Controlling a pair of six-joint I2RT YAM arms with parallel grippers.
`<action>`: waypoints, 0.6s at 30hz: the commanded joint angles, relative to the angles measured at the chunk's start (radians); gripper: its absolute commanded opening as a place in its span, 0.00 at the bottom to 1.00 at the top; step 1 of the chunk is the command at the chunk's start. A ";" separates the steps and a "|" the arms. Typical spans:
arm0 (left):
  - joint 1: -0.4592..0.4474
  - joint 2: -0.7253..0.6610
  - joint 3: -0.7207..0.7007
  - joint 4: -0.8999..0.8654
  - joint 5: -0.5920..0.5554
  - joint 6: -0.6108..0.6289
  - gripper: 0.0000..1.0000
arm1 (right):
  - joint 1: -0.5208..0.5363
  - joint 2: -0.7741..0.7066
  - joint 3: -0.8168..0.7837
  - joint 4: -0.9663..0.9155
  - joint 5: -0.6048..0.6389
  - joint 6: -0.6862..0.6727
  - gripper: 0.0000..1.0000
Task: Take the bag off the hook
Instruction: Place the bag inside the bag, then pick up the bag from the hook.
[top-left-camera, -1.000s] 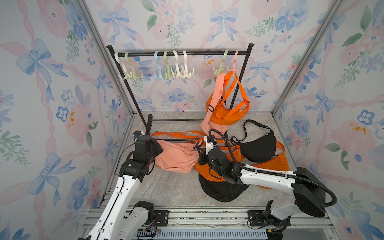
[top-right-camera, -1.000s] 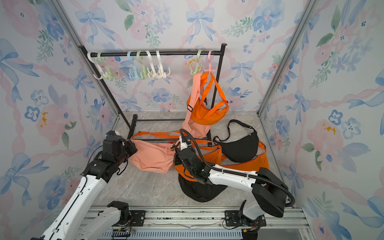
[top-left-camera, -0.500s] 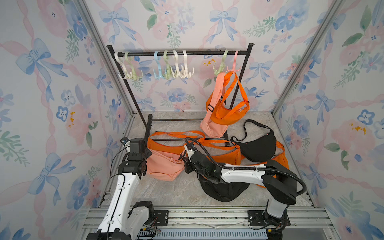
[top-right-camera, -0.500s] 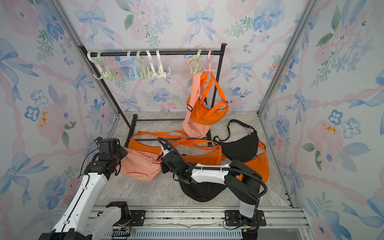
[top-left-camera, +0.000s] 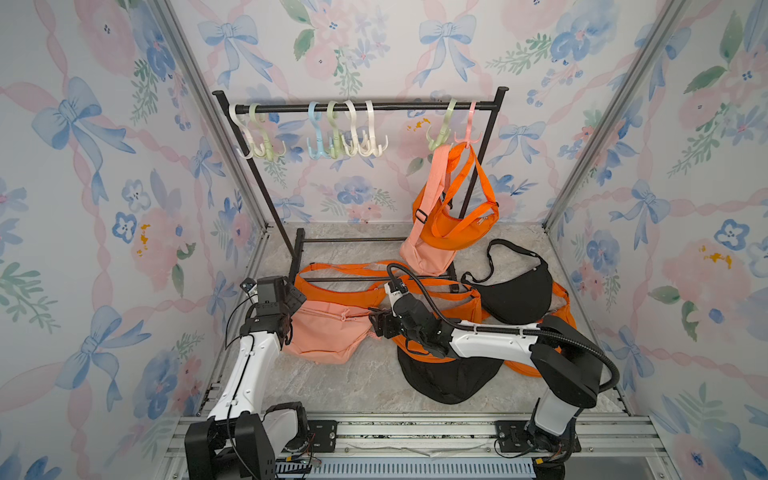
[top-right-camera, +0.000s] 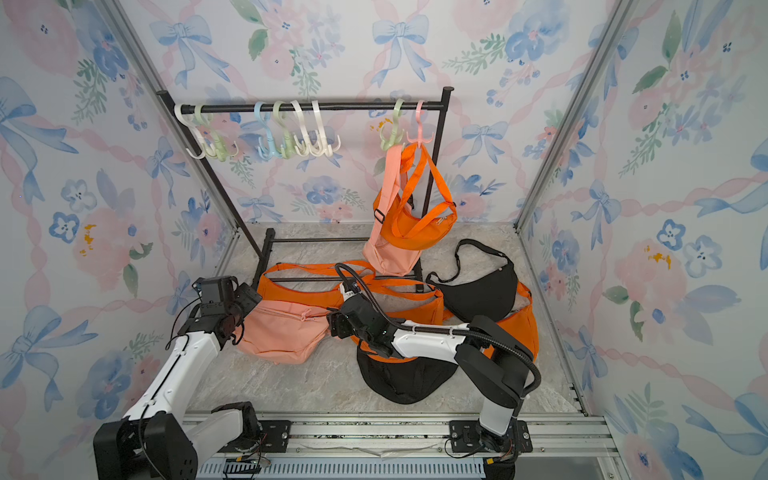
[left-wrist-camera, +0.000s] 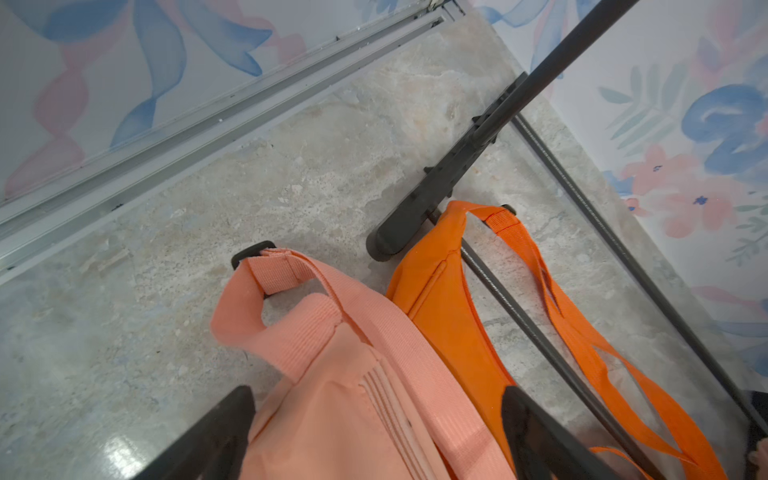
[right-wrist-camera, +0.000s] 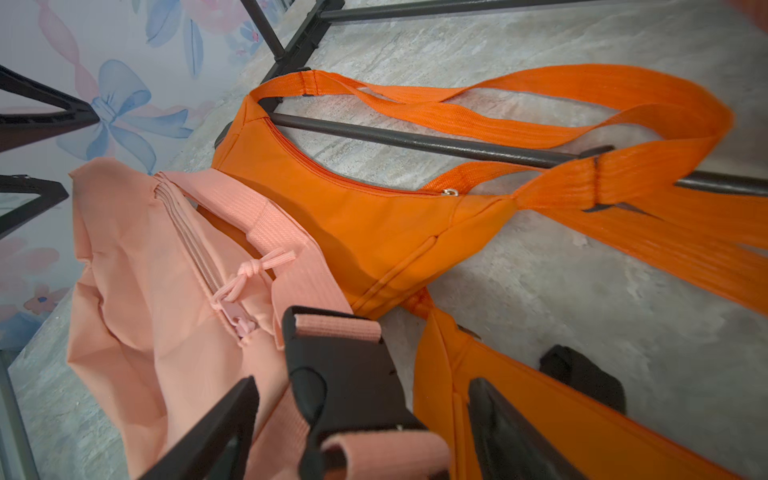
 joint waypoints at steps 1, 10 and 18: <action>-0.004 -0.071 0.019 -0.005 0.012 0.029 0.98 | -0.004 -0.143 -0.013 -0.063 0.071 -0.067 0.83; -0.324 -0.162 0.188 -0.081 -0.241 0.136 0.98 | -0.081 -0.468 -0.035 -0.215 0.230 -0.186 0.86; -0.697 0.114 0.444 0.063 -0.270 0.322 0.98 | -0.405 -0.526 0.207 -0.466 0.104 -0.299 0.74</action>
